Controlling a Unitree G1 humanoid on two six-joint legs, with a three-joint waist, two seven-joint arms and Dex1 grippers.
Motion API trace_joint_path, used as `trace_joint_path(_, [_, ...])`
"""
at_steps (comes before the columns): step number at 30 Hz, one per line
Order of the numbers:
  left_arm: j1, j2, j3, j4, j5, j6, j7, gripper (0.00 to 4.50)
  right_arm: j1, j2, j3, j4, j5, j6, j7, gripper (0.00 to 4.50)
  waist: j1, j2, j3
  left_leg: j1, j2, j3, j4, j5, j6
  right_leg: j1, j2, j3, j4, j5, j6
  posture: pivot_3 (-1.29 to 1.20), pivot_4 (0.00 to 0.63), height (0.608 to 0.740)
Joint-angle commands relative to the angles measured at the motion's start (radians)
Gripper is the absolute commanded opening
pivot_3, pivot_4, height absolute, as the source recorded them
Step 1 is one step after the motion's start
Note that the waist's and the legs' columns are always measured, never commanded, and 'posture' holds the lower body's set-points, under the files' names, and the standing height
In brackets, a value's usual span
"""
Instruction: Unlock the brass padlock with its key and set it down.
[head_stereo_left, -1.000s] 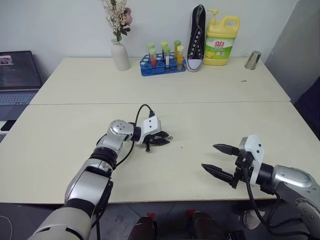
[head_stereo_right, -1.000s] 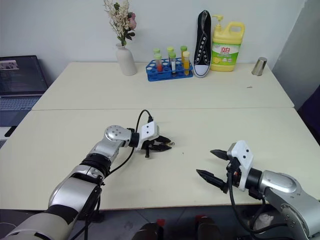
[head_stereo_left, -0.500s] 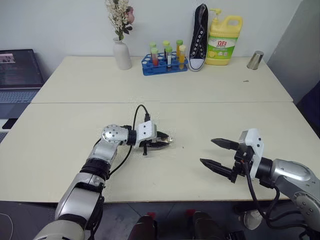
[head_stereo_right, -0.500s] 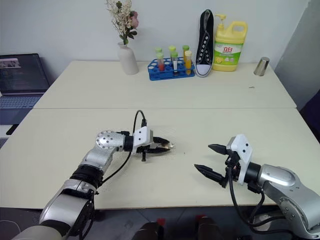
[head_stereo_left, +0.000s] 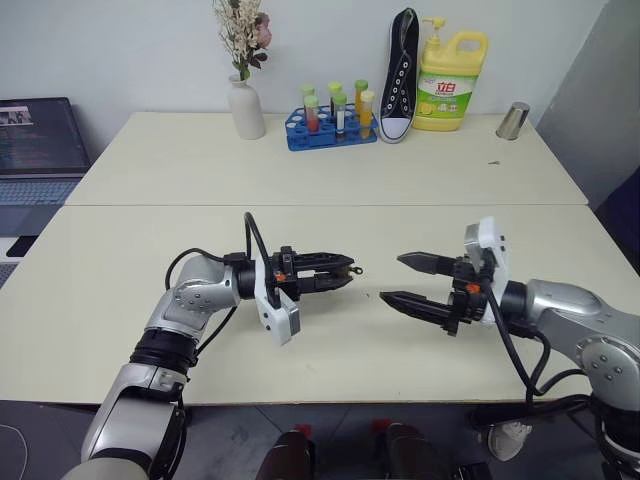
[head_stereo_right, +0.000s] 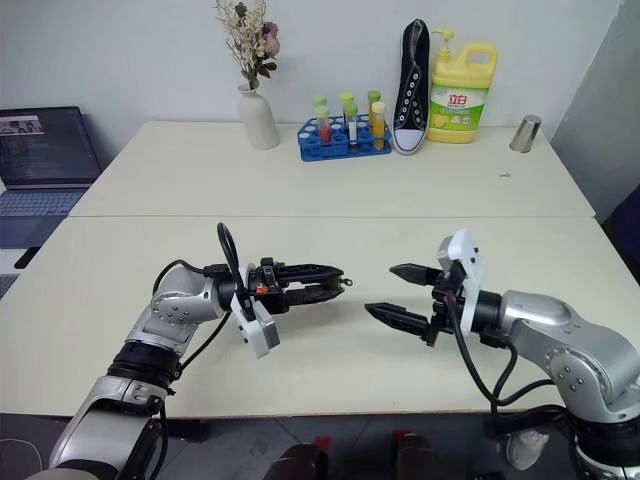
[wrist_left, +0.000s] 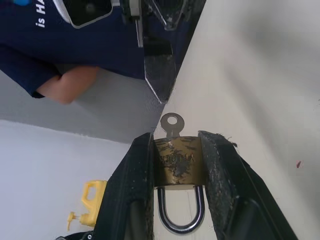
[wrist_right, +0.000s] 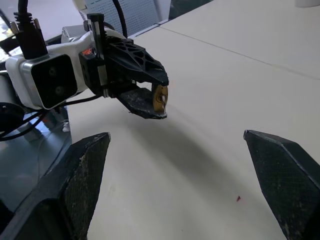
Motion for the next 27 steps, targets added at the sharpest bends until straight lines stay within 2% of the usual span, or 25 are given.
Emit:
trace_joint_path(1, [-0.006,0.011,-0.012,-0.038,0.019,-0.011,0.062,0.97,-0.049,0.024,0.037,0.021,0.013,0.014,0.010,4.50,0.000,0.000,0.000,0.000,0.000,0.000,0.000,0.000,0.000,0.000,0.000,0.000,0.000,0.000,0.000,0.00,0.150,0.740])
trace_joint_path(8, [0.010,0.038,-0.038,-0.067,0.045,0.001,0.122,0.97,-0.111,0.069,0.084,0.083,0.008,0.039,0.014,4.50,-0.001,0.000,0.000,0.000,0.000,0.000,0.000,0.000,0.000,-0.001,0.000,0.000,0.000,0.000,0.000,0.00,0.150,0.740])
trace_joint_path(15, [0.011,0.057,-0.053,-0.077,0.070,0.013,0.167,0.97,-0.130,0.083,0.079,0.105,0.018,0.050,0.021,4.50,-0.001,0.000,0.000,0.000,0.000,0.000,0.000,0.000,0.000,-0.001,0.000,0.000,0.000,0.000,0.000,0.00,0.150,0.740])
trace_joint_path(18, [0.010,0.064,-0.061,-0.080,0.078,0.017,0.179,0.97,-0.137,0.089,0.082,0.109,0.017,0.055,0.024,3.92,-0.002,0.000,0.000,0.000,0.000,0.000,0.000,0.000,0.000,-0.001,0.001,0.000,0.001,0.000,0.000,0.00,0.150,0.740])
trace_joint_path(21, [0.011,0.069,-0.069,-0.084,0.085,0.023,0.193,0.97,-0.142,0.094,0.082,0.110,0.021,0.063,0.027,2.93,-0.001,0.000,0.000,0.000,0.000,0.000,0.000,0.000,0.000,-0.001,0.001,0.000,0.001,0.000,0.000,0.00,0.150,0.740])
trace_joint_path(27, [0.014,0.075,-0.076,-0.091,0.096,0.034,0.215,0.97,-0.142,0.087,0.091,0.106,0.016,0.070,0.044,0.68,-0.001,0.000,0.000,0.000,0.000,0.000,0.000,0.000,0.000,-0.001,0.001,0.000,0.001,0.000,0.000,0.00,0.150,0.740])
